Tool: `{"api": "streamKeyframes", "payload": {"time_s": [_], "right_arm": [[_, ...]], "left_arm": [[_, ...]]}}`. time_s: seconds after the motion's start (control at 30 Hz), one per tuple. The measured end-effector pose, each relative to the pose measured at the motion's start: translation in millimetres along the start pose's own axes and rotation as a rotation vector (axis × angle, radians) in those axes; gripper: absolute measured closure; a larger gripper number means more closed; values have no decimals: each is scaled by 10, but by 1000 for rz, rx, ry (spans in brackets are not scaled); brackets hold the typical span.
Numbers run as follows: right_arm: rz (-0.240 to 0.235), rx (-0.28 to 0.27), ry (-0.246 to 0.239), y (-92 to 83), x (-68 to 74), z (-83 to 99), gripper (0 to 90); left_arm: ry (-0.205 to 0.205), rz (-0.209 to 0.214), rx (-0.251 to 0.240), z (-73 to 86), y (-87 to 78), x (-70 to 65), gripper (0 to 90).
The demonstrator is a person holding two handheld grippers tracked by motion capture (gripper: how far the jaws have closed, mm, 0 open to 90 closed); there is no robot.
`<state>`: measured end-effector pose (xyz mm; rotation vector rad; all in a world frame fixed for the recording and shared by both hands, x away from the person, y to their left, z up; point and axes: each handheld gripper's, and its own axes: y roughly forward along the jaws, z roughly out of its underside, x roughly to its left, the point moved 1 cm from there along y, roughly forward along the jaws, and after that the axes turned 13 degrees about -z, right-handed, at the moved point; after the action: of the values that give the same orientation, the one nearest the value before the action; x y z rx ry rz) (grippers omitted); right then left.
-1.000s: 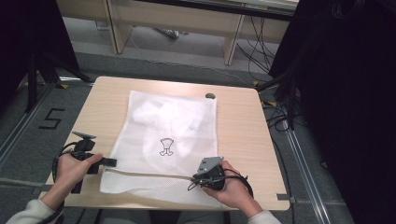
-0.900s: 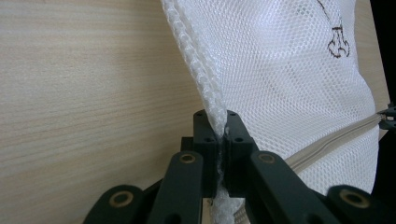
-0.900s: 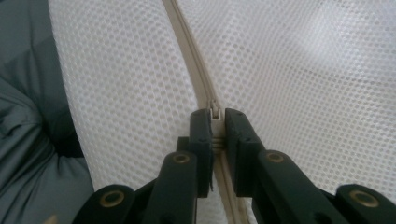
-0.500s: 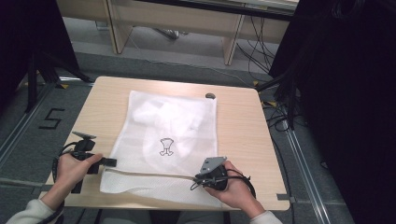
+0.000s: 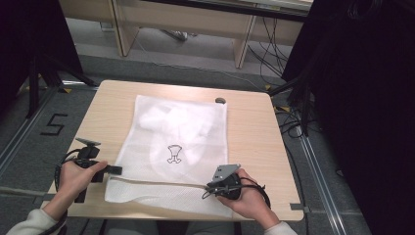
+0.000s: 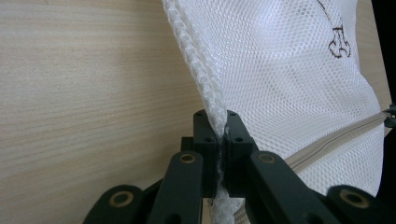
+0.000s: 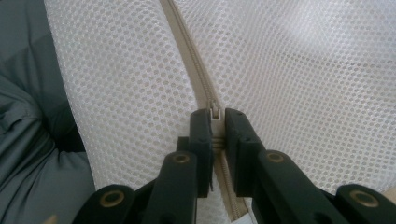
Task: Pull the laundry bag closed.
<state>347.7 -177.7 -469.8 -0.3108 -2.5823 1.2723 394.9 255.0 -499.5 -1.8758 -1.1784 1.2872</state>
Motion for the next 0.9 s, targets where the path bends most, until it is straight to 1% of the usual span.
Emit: {"api": "streamKeyframes", "payload": {"time_s": [0.03, 0.07, 0.1, 0.2, 0.23, 0.27, 0.3, 0.33, 0.4, 0.43, 0.47, 0.5, 0.53, 0.57, 0.6, 0.63, 0.7, 0.83, 0.87, 0.9], "right_arm": [[-2, -2, 13, -8, 6, 8, 826], [-2, -5, 15, -15, 7, 7, 826], [3, -6, 4, -13, 1, 10, 827], [-5, 4, 7, -17, -4, 18, 826], [-7, 5, -9, -22, -17, 19, 826], [2, -7, 5, -28, -18, 28, 826], [-1, -10, 3, -36, -21, 31, 826], [1, -11, 12, -38, -14, 35, 826], [4, -10, 8, -43, -18, 41, 826], [6, -5, 7, -47, -22, 47, 826], [9, -8, 11, -55, -27, 57, 826], [1, -18, 8, -57, -36, 62, 826], [9, -6, 12, -70, -38, 70, 826], [8, -7, 9, -72, -40, 74, 826], [4, -17, 19, -79, -37, 80, 826], [5, 0, 19, -90, -35, 84, 826], [7, -12, 16, -85, -45, 98, 826], [13, -5, 24, -94, -45, 113, 826], [6, -10, 28, -98, -45, 119, 826], [12, -7, 25, -101, -48, 123, 826]], "left_arm": [[3, 1, 1, 0, 1, -3, 856], [4, 1, 2, -1, 2, -5, 856], [3, 2, 3, -1, 3, -5, 856], [2, -1, 0, -3, 0, 2, 856], [8, 0, 2, -2, -5, 7, 856], [11, 1, 3, -2, -6, 5, 855], [-3, 3, -3, -1, 2, -10, 855], [-2, 0, -2, -1, 2, -11, 855], [8, -4, 3, -2, -2, 2, 856], [5, 1, 3, -3, -5, 8, 856], [13, 2, 8, -4, -8, 14, 856], [12, -4, 3, -3, -6, 8, 856], [11, 0, 6, -3, -4, 10, 856], [2, 0, 2, -3, 1, 1, 856], [6, -3, 3, -3, 2, 2, 856], [1, 0, 3, -2, 1, 2, 856], [1, 0, 2, -2, 1, 1, 855], [3, -4, 3, -3, 0, 3, 856], [5, -4, 1, -3, 1, 2, 855], [5, -6, 1, -2, 0, 0, 855]]}}
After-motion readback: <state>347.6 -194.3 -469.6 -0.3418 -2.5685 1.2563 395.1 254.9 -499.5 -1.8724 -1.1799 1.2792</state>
